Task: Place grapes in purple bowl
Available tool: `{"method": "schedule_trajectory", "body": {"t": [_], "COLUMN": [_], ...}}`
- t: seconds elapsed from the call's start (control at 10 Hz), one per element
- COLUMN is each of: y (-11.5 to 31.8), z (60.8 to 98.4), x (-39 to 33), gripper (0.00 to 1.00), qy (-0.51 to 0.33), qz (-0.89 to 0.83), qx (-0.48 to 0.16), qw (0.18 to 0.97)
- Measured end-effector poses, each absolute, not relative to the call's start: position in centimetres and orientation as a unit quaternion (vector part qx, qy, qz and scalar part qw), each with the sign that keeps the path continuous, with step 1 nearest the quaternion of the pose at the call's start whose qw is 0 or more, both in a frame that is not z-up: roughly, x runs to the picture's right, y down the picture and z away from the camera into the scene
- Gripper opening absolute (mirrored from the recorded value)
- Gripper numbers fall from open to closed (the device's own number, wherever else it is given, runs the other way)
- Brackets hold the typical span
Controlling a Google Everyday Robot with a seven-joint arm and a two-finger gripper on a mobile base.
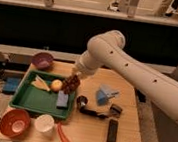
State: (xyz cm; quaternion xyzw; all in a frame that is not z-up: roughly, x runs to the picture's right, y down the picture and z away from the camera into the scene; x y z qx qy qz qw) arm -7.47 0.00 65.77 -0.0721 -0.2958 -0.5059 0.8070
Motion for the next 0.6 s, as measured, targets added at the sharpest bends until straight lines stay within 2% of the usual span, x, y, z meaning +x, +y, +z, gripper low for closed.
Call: {"method": "schedule_trajectory", "body": {"t": [0.6], "y": [-5.9], "z": [68.5], "x": [-21.5], "gripper": [0.06], "qy": [-0.329], "qz": [-0.464], "qx": [-0.023], "qw": [0.822]}}
